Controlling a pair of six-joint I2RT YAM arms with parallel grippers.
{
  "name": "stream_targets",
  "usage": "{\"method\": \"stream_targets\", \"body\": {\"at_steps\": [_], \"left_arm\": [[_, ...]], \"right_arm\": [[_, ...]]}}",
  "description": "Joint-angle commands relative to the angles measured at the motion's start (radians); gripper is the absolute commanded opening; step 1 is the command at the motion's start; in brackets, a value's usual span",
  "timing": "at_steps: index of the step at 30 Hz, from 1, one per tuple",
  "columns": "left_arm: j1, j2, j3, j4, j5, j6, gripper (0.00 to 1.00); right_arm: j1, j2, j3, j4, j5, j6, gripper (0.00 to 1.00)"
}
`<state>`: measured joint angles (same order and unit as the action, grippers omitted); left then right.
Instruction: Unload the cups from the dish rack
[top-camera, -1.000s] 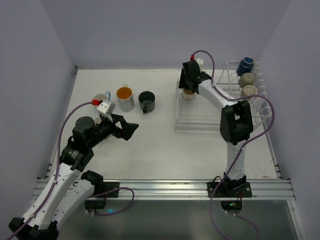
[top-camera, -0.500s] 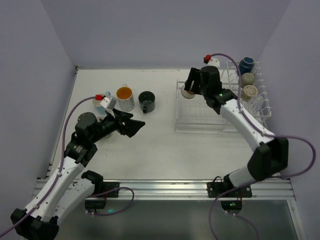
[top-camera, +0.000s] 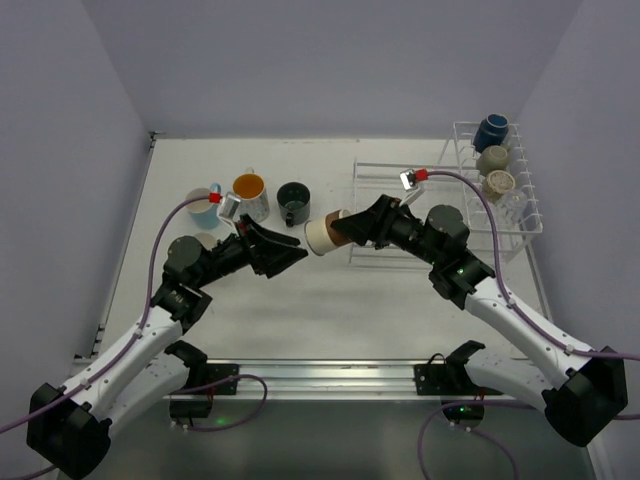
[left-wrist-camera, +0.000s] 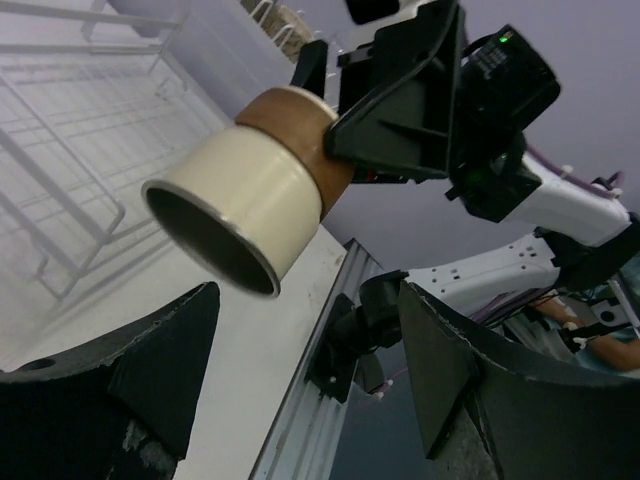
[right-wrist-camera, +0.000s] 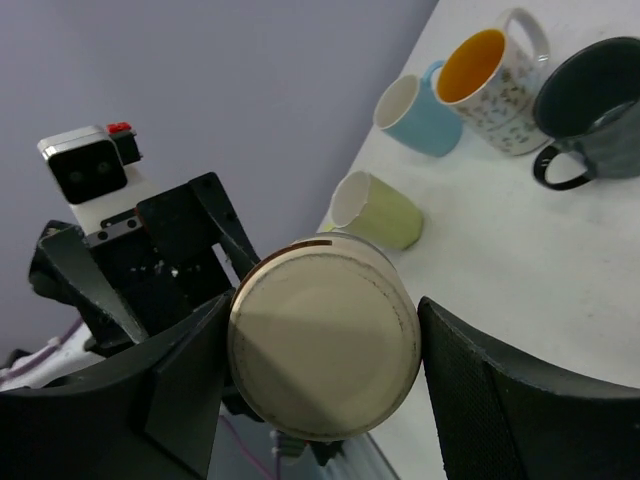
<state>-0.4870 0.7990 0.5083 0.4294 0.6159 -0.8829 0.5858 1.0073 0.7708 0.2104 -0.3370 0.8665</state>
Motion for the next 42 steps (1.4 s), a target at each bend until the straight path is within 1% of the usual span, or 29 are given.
{"method": "stream_targets", "body": {"at_steps": [1,8,10,11,12,13,14,15,16,17,18,19,20,21,22,23,24,25,26,27,28,29,31,32,34,36,37,42], "left_arm": [[-0.030,-0.007,0.010,0.137,-0.016,-0.076,0.75],[-0.065,0.045,0.006,0.154,-0.025,-0.087,0.67],[-0.071,0.040,0.004,0.172,-0.041,-0.088,0.62],[-0.073,0.029,0.004,0.178,-0.047,-0.088,0.54],[-0.073,0.022,0.006,0.184,-0.054,-0.084,0.49],[-0.073,0.017,0.010,0.184,-0.068,-0.079,0.37],[-0.073,0.008,0.013,0.181,-0.074,-0.068,0.30],[-0.073,0.005,0.015,0.169,-0.082,-0.062,0.24],[-0.071,0.003,0.021,0.161,-0.091,-0.054,0.09],[-0.073,-0.001,0.028,0.148,-0.094,-0.032,0.02],[-0.073,-0.003,0.041,0.070,-0.100,-0.006,0.00],[-0.073,-0.012,0.089,-0.007,-0.143,0.068,0.00],[-0.073,-0.017,0.117,-0.102,-0.174,0.105,0.00],[-0.073,-0.020,0.146,-0.273,-0.209,0.148,0.00],[-0.073,-0.015,0.220,-0.369,-0.284,0.194,0.00],[-0.071,-0.003,0.258,-0.496,-0.330,0.285,0.00],[-0.073,0.008,0.297,-0.691,-0.379,0.321,0.00],[-0.073,0.037,0.350,-0.768,-0.463,0.390,0.00],[-0.073,0.054,0.372,-0.910,-0.502,0.418,0.00],[-0.073,0.072,0.392,-0.975,-0.546,0.442,0.00],[-0.073,0.104,0.418,-1.021,-0.609,0.490,0.00],[-0.073,0.120,0.427,-1.096,-0.643,0.504,0.00],[-0.071,0.179,0.464,-1.158,-0.714,0.542,0.00],[-0.073,0.204,0.476,-1.201,-0.723,0.551,0.00],[-0.073,0.276,0.502,-1.219,-0.743,0.573,0.00],[-0.073,0.324,0.513,-1.219,-0.765,0.584,0.00],[-0.073,0.377,0.527,-1.219,-0.787,0.588,0.00],[-0.070,0.543,0.555,-1.173,-0.805,0.622,0.00]], "right_arm": [[0.017,-0.015,-0.028,0.227,-0.129,0.158,0.29],[0.065,0.048,-0.050,0.326,-0.154,0.232,0.29],[0.071,0.063,-0.050,0.330,-0.145,0.239,0.29],[0.074,0.068,-0.050,0.328,-0.143,0.239,0.29],[0.080,0.076,-0.051,0.325,-0.139,0.241,0.29],[0.083,0.082,-0.051,0.326,-0.137,0.241,0.29],[0.088,0.092,-0.051,0.327,-0.137,0.246,0.29],[0.091,0.099,-0.056,0.336,-0.135,0.249,0.31],[0.094,0.106,-0.057,0.339,-0.134,0.249,0.34],[0.098,0.115,-0.059,0.336,-0.132,0.247,0.41],[0.098,0.119,-0.062,0.328,-0.129,0.244,0.53],[0.100,0.117,-0.061,0.308,-0.102,0.240,0.78],[0.098,0.113,-0.056,0.273,-0.080,0.229,0.87],[0.098,0.100,-0.032,0.176,-0.060,0.179,0.94],[0.098,0.088,-0.016,0.123,-0.009,0.146,0.99],[0.098,0.074,-0.007,0.074,0.019,0.088,0.99],[0.098,0.042,0.007,0.005,0.050,0.065,0.99],[0.098,0.025,0.012,-0.026,0.074,0.040,0.99],[0.098,0.008,0.018,-0.060,0.119,-0.012,0.99],[0.098,-0.019,0.034,-0.127,0.142,-0.038,0.99],[0.097,-0.033,0.042,-0.158,0.163,-0.062,0.99],[0.097,-0.045,0.047,-0.186,0.197,-0.104,0.99],[0.097,-0.073,0.064,-0.258,0.223,-0.139,0.99],[0.097,-0.082,0.068,-0.278,0.239,-0.165,0.99],[0.097,-0.113,0.068,-0.308,0.273,-0.184,0.99],[0.098,-0.130,0.064,-0.321,0.280,-0.204,0.99],[0.098,-0.144,0.061,-0.324,0.280,-0.208,0.99],[0.098,-0.176,0.024,-0.328,0.283,-0.230,0.99]]}}
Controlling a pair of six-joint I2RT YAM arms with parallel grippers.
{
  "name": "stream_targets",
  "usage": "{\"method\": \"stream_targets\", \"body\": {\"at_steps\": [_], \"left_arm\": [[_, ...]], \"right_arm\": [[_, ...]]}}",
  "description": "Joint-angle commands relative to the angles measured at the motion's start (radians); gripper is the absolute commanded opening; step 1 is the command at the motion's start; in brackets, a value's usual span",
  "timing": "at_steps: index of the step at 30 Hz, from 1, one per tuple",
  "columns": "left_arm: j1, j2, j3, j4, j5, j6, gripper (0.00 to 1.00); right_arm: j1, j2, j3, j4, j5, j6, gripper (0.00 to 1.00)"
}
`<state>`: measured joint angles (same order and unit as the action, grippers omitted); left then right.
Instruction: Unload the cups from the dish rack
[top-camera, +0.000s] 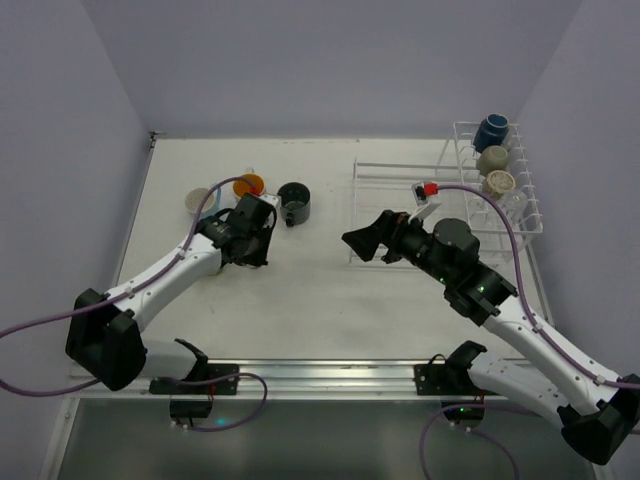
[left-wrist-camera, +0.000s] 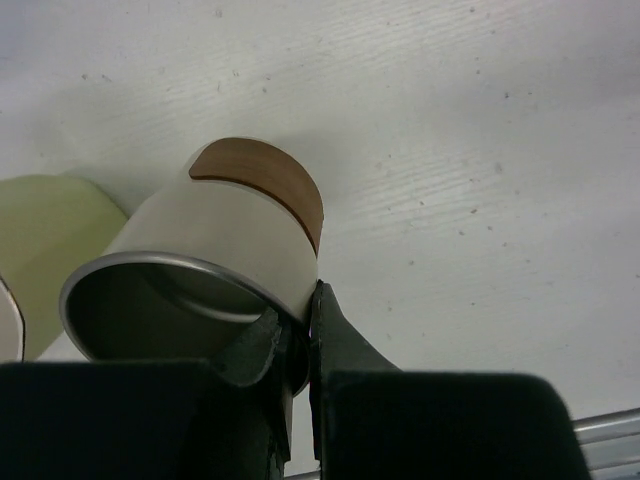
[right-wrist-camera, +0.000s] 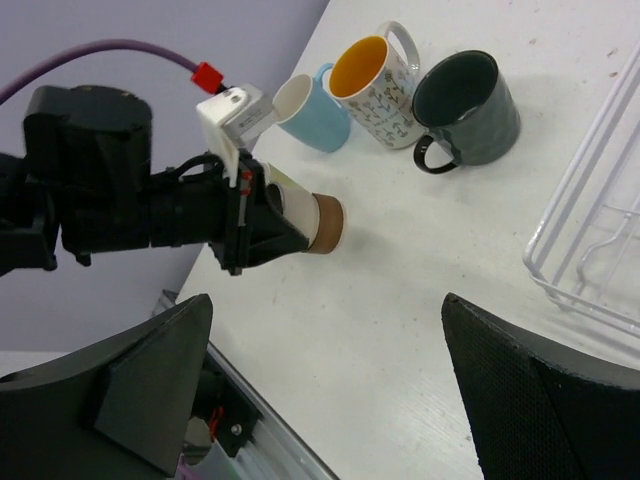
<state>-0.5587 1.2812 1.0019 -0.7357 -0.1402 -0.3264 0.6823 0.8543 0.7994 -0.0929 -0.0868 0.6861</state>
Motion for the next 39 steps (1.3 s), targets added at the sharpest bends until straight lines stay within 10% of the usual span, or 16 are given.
{"method": "stream_targets", "body": {"at_steps": [1,11,18,23,28,33,39], "left_arm": [[0.003,0.114,0.079,-0.005,-0.053,0.081,0.00],[0.088,0.314,0.124,0.050,-0.038,0.133,0.01],[0.089,0.322,0.126,0.050,-0.101,0.135,0.50],[0.089,0.254,0.136,0.087,-0.096,0.119,0.67],[0.088,0.115,0.170,0.124,-0.049,0.101,0.84],[0.075,-0.130,0.144,0.220,0.127,0.099,0.92],[0.071,-0.469,-0.055,0.383,0.387,0.082,0.93]], "right_arm": [[0.002,-0.026,-0.011,-0.028,0.032,-0.053,0.99],[0.000,-0.100,-0.063,-0.036,0.028,-0.057,0.99],[0.000,-0.107,-0.043,-0.053,0.039,-0.062,0.99],[0.002,-0.103,0.058,-0.129,0.051,-0.105,0.99],[0.002,-0.075,0.228,-0.290,0.074,-0.181,0.89],[-0.009,-0.084,0.388,-0.464,0.418,-0.241,0.61],[-0.168,-0.064,0.523,-0.611,0.735,-0.306,0.53]]}}
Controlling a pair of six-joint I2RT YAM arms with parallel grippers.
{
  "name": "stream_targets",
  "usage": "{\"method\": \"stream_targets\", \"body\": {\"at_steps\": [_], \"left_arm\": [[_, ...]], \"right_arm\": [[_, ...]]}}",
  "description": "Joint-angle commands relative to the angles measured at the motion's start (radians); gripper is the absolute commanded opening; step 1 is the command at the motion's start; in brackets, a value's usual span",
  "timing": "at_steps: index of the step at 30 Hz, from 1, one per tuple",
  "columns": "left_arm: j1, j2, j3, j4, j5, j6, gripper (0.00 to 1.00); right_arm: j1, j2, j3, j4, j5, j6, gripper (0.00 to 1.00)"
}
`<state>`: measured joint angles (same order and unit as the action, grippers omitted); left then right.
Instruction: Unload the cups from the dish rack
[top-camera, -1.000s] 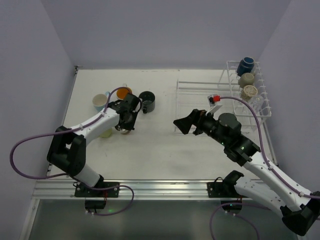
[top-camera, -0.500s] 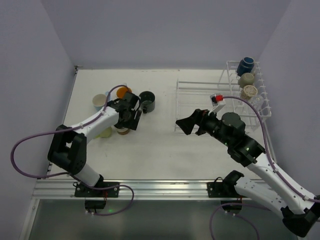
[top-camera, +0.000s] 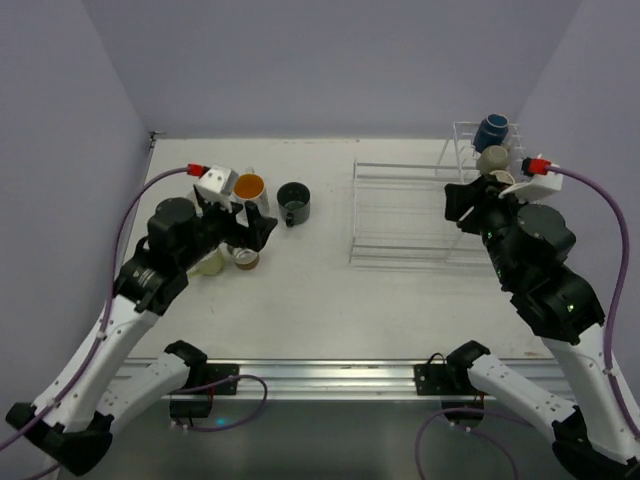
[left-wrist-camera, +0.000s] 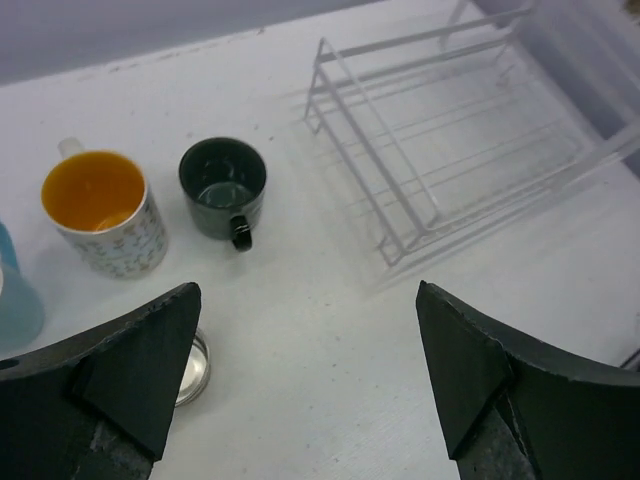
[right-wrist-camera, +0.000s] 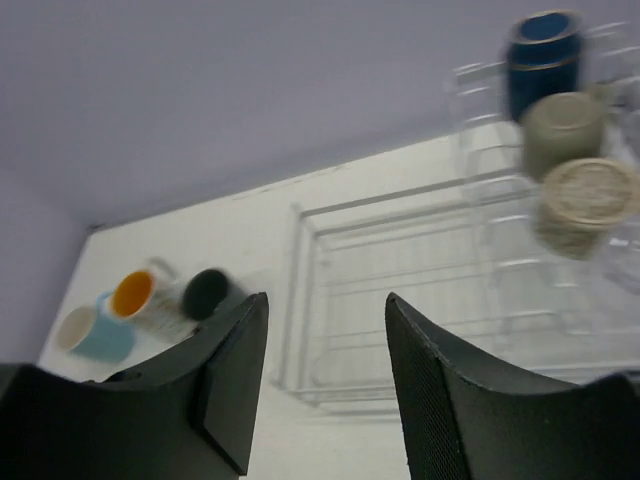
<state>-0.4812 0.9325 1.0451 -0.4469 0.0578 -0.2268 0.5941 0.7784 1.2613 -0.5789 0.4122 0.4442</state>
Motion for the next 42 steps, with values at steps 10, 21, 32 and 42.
{"method": "stream_targets", "body": {"at_steps": [10,21,32,42], "left_arm": [[-0.007,-0.475,-0.375,0.124,0.278,0.006,0.94],[-0.034,-0.546,-0.390,0.131,0.284,-0.006,0.95],[-0.040,-0.523,-0.390,0.128,0.270,-0.009,0.95],[-0.040,-0.501,-0.387,0.126,0.263,-0.008,0.95]], "right_arm": [[-0.491,0.154,0.103,-0.154,0.162,-0.145,0.89],[-0.622,0.308,0.063,-0.153,0.048,-0.130,0.85],[-0.640,0.354,0.012,-0.133,0.046,-0.110,0.77],[-0.640,0.291,-0.005,-0.102,0.086,-0.087,0.45]]}}
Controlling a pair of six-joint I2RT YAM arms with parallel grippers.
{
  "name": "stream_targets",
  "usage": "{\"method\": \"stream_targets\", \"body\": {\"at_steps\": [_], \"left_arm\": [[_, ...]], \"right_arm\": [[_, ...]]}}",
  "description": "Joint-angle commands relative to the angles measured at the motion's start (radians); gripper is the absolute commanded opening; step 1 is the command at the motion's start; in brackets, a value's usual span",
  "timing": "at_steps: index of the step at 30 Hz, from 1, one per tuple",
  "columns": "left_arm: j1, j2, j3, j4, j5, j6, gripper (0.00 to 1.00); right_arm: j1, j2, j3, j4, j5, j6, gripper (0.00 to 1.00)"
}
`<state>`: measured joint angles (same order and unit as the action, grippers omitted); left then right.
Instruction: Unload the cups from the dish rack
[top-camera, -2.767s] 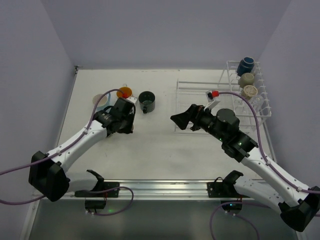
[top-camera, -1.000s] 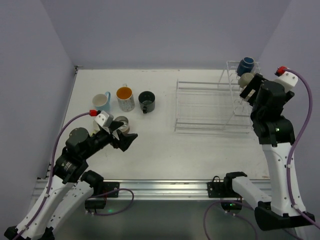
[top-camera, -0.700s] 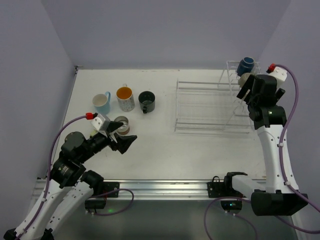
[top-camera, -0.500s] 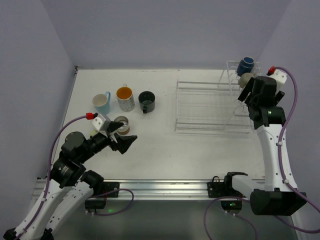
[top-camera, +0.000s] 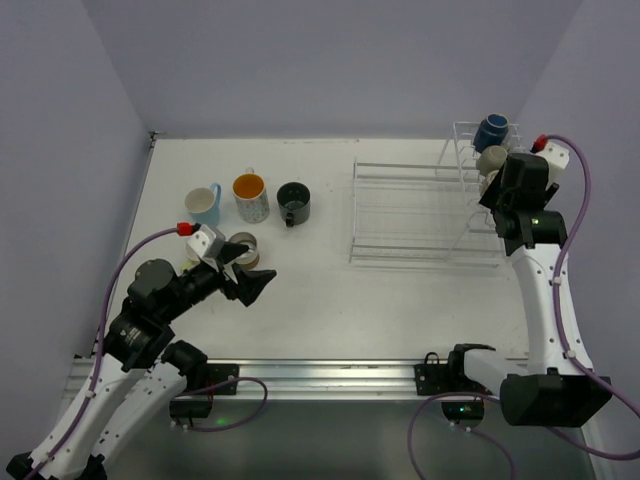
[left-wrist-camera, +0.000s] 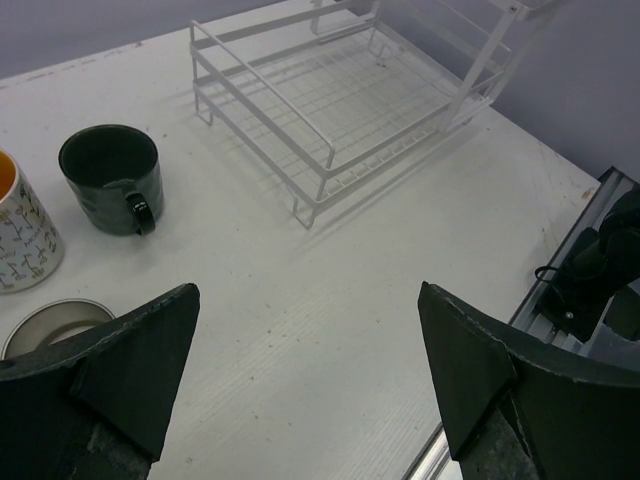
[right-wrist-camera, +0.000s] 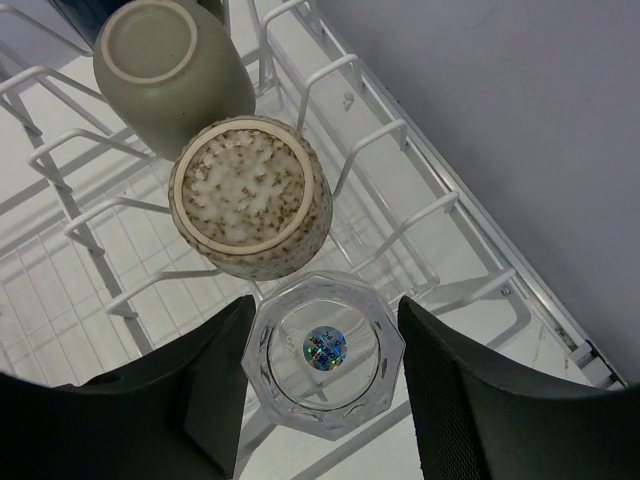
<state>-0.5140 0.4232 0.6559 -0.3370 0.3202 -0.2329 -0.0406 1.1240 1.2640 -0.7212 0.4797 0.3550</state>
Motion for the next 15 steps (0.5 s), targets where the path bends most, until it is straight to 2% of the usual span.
{"method": "stream_targets", "body": {"at_steps": [1,5,10,13,14,15], "left_arm": [[-0.008,0.008,0.002,0.016,-0.001,-0.003,0.95],[-0.006,0.015,0.002,0.016,-0.007,-0.002,0.95],[-0.006,0.038,0.008,0.024,-0.001,-0.014,0.95],[-0.006,0.063,0.002,0.079,0.066,-0.081,0.94],[-0.006,0.080,-0.005,0.107,0.119,-0.145,0.94],[-0.006,0.089,-0.015,0.186,0.149,-0.182,0.93]], "right_arm": [[-0.005,-0.064,-0.009,0.049,0.022,0.002,0.42],[-0.004,-0.111,0.000,0.049,0.004,0.006,0.34],[0.001,-0.206,0.037,0.042,-0.082,0.024,0.32],[0.013,-0.275,0.025,0.063,-0.248,0.065,0.31],[0.021,-0.292,0.011,0.074,-0.301,0.084,0.31],[0.033,-0.311,-0.006,0.095,-0.370,0.126,0.31]]}}
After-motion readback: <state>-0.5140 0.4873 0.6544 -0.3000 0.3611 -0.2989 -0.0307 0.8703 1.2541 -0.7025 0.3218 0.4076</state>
